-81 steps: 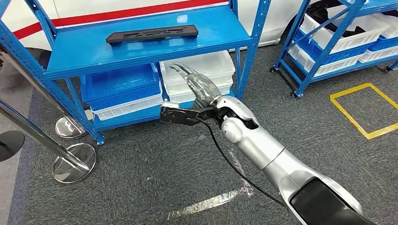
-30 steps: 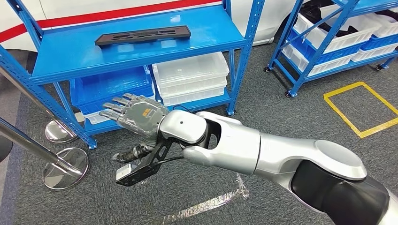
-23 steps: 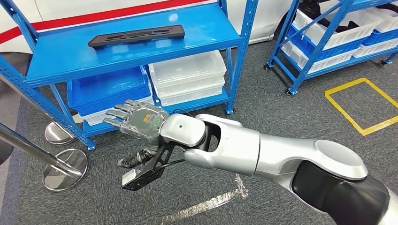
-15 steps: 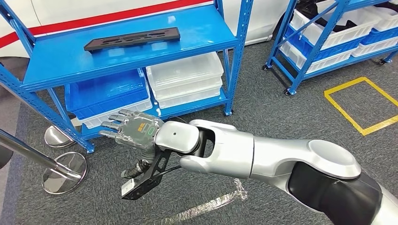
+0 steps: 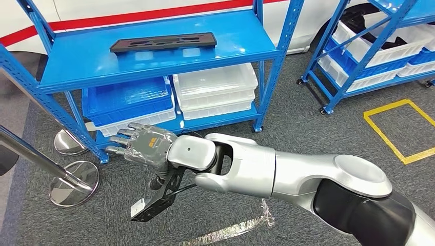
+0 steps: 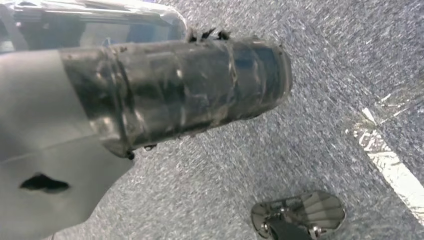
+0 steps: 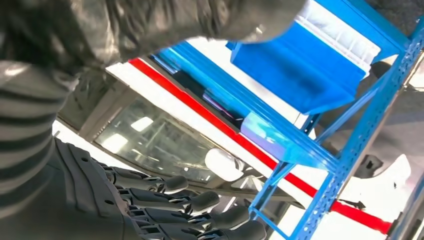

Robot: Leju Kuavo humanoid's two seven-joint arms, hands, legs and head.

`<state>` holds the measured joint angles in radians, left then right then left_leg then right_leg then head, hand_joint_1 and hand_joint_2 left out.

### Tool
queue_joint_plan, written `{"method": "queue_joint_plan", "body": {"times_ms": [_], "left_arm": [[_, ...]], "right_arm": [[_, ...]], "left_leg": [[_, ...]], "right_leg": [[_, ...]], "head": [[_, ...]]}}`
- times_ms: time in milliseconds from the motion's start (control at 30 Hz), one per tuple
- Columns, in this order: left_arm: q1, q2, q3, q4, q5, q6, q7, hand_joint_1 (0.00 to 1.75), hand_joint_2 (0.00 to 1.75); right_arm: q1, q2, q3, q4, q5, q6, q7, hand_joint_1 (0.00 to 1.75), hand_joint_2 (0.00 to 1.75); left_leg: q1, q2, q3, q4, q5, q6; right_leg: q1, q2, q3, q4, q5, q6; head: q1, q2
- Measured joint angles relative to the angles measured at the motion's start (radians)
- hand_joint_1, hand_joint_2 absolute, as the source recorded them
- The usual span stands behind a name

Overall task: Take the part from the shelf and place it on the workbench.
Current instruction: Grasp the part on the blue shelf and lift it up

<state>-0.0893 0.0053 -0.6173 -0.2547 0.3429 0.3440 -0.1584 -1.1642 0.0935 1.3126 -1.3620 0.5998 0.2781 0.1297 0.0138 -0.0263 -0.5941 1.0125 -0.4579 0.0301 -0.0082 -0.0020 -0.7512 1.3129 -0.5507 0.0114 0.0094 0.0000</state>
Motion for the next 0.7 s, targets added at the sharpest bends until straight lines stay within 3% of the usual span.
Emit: {"method": "queue_joint_plan", "body": {"times_ms": [67, 133, 233, 300, 333, 433, 467, 500, 533, 600, 633, 700], "left_arm": [[0.001, -0.001, -0.002, 0.000, 0.000, -0.001, 0.000, 0.00, 0.00], [0.000, -0.002, -0.004, 0.000, 0.001, -0.001, 0.000, 0.00, 0.00], [0.000, -0.002, -0.009, 0.000, 0.003, 0.003, 0.000, 0.00, 0.00], [0.003, -0.002, -0.013, 0.000, 0.006, 0.007, 0.001, 0.00, 0.00], [0.003, -0.002, -0.015, 0.000, 0.006, 0.009, 0.001, 0.00, 0.00], [0.001, -0.003, -0.019, 0.000, 0.012, 0.013, 0.001, 0.00, 0.00], [0.001, -0.003, -0.020, 0.000, 0.015, 0.012, 0.001, 0.00, 0.00], [0.002, -0.003, -0.021, 0.000, 0.018, 0.011, 0.001, 0.00, 0.00], [0.004, -0.003, -0.022, 0.000, 0.020, 0.009, 0.002, 0.00, 0.00], [0.008, -0.002, -0.022, 0.001, 0.024, 0.006, 0.002, 0.00, 0.00], [0.007, -0.002, -0.022, 0.001, 0.025, 0.006, 0.002, 0.00, 0.00], [0.004, -0.001, -0.023, 0.002, 0.027, 0.006, 0.003, 0.00, 0.00]], "right_arm": [[0.000, 0.000, 0.002, 0.001, 0.000, 0.000, -0.003, 0.00, 0.87], [-0.001, 0.000, 0.003, 0.002, 0.001, 0.000, -0.006, 0.00, 0.00], [-0.001, 0.001, 0.004, 0.004, 0.012, -0.006, -0.007, 0.00, 0.00], [0.000, 0.004, 0.004, 0.005, 0.014, -0.010, -0.005, 0.00, 0.00], [0.000, 0.005, 0.004, 0.006, 0.012, -0.013, -0.003, 0.00, 0.00], [0.011, 0.006, 0.004, 0.010, 0.000, -0.020, 0.008, 0.00, 0.00], [0.018, 0.005, 0.004, 0.012, -0.002, -0.025, 0.012, 0.00, 0.00], [0.025, 0.005, 0.004, 0.013, -0.002, -0.032, 0.014, 0.00, 0.00], [0.030, 0.005, 0.003, 0.014, 0.001, -0.043, 0.016, 0.00, 0.00], [0.037, 0.005, -0.001, 0.015, 0.008, -0.067, 0.022, 0.00, 0.00], [0.042, 0.005, -0.005, 0.015, 0.011, -0.077, 0.027, 0.00, 0.44], [0.054, 0.005, -0.014, 0.015, 0.015, -0.093, 0.036, 0.00, 1.31]], "left_leg": [[0.003, -0.018, 0.012, 0.005, -0.012, -0.006], [0.003, -0.032, 0.016, 0.012, -0.026, -0.017], [0.009, -0.047, 0.013, 0.009, -0.031, -0.037], [0.010, -0.033, 0.011, 0.019, -0.040, -0.047], [0.010, -0.019, -0.004, 0.051, -0.054, -0.051], [0.009, 0.012, -0.118, 0.237, -0.102, -0.058], [0.009, 0.014, -0.151, 0.276, -0.098, -0.059], [0.008, 0.016, -0.166, 0.278, -0.075, -0.059], [0.008, 0.016, -0.161, 0.241, -0.035, -0.056], [0.005, 0.017, -0.115, 0.113, 0.052, -0.045], [0.001, 0.018, -0.090, 0.059, 0.071, -0.039], [-0.009, 0.020, -0.065, 0.015, 0.062, -0.026]], "right_leg": [[-0.006, 0.014, 0.041, -0.116, 0.082, 0.000], [-0.008, 0.043, 0.088, -0.225, 0.123, -0.002], [-0.003, 0.054, 0.112, -0.262, 0.112, -0.011], [-0.006, 0.048, 0.127, -0.274, 0.109, -0.023], [-0.007, 0.044, 0.139, -0.281, 0.107, -0.030], [-0.004, 0.027, 0.169, -0.290, 0.089, -0.042], [-0.001, 0.024, 0.178, -0.290, 0.081, -0.043], [0.000, 0.022, 0.189, -0.289, 0.072, -0.043], [0.002, 0.022, 0.201, -0.289, 0.063, -0.042], [0.004, 0.022, 0.224, -0.291, 0.043, -0.039], [0.005, 0.022, 0.231, -0.293, 0.034, -0.034], [0.005, 0.020, 0.237, -0.297, 0.025, -0.023]], "head": [[0.000, 0.000], [0.000, 0.000], [-0.002, 0.000], [-0.004, 0.000], [-0.007, 0.000], [-0.010, 0.000], [-0.010, 0.000], [-0.010, 0.000], [-0.010, 0.000], [-0.010, 0.000], [-0.008, 0.000], [-0.007, 0.000]]}}
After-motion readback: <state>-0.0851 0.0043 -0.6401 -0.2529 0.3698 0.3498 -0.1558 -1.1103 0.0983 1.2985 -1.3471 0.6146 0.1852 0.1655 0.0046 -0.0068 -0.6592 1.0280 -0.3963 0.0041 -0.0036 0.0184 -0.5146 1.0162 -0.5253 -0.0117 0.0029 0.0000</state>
